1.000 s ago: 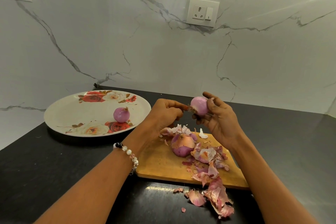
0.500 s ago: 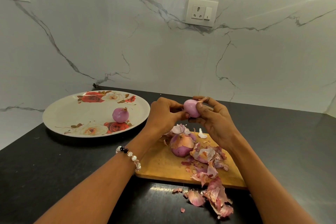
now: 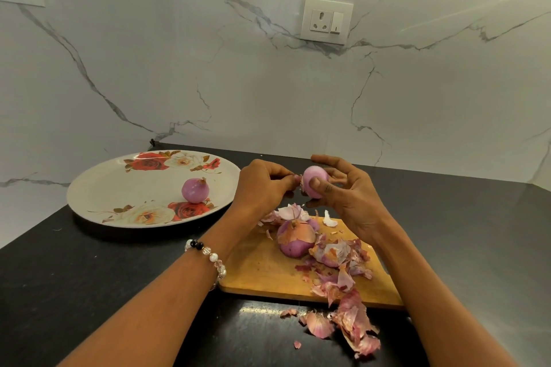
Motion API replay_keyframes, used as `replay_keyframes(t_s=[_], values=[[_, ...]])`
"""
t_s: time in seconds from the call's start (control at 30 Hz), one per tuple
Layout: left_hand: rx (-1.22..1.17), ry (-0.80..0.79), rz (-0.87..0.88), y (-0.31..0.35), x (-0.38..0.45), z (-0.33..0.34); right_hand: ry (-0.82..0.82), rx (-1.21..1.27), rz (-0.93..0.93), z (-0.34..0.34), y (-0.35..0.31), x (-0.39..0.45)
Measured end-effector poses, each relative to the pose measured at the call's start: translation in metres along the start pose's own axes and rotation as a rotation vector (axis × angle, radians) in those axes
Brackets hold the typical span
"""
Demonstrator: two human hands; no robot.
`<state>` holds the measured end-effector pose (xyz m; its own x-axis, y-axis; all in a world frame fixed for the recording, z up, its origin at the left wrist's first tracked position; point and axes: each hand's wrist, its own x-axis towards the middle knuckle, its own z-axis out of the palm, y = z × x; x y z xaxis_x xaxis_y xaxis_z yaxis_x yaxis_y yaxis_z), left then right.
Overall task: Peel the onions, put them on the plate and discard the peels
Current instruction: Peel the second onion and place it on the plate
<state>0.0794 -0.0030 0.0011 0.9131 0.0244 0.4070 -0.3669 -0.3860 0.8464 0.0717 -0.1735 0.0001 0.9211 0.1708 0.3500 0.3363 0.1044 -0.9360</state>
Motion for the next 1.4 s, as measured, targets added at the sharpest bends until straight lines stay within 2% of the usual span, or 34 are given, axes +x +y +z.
replay_keyframes(t_s=[0.13, 0.27, 0.43, 0.7, 0.77, 0.83, 0.9, 1.03, 1.17, 1.3, 1.4], values=[[-0.036, -0.06, -0.046, 0.0, 0.001, 0.001, -0.015, 0.064, 0.047, 0.004, -0.001, -0.001], [-0.278, -0.13, -0.208, 0.003, 0.0, 0.002, -0.028, 0.256, 0.094, 0.003, -0.002, 0.0], [-0.519, -0.172, -0.298, 0.005, -0.004, 0.003, -0.068, 0.355, 0.099, 0.003, 0.002, 0.002], [-0.559, -0.19, -0.336, 0.005, -0.005, 0.0, -0.065, 0.343, 0.131, 0.002, -0.002, -0.002], [-0.324, -0.125, -0.222, 0.002, -0.003, 0.002, -0.018, 0.296, 0.124, 0.002, -0.002, -0.002], [-0.066, -0.067, 0.007, 0.0, -0.002, 0.003, 0.015, 0.257, 0.109, 0.001, -0.001, 0.001], [0.059, -0.1, 0.191, 0.0, -0.003, 0.004, 0.029, 0.225, 0.086, -0.001, 0.0, 0.002], [0.275, -0.117, 0.376, -0.004, 0.0, 0.003, -0.033, 0.002, 0.035, -0.006, 0.001, 0.0], [0.335, -0.076, 0.487, -0.011, 0.003, -0.004, -0.093, -0.074, 0.019, -0.002, 0.003, -0.002], [0.409, -0.014, 0.63, -0.01, 0.002, -0.006, -0.127, -0.019, 0.002, -0.002, 0.0, -0.003], [0.397, 0.041, 0.628, -0.009, 0.001, -0.002, -0.123, 0.023, -0.029, -0.001, 0.001, -0.004]])
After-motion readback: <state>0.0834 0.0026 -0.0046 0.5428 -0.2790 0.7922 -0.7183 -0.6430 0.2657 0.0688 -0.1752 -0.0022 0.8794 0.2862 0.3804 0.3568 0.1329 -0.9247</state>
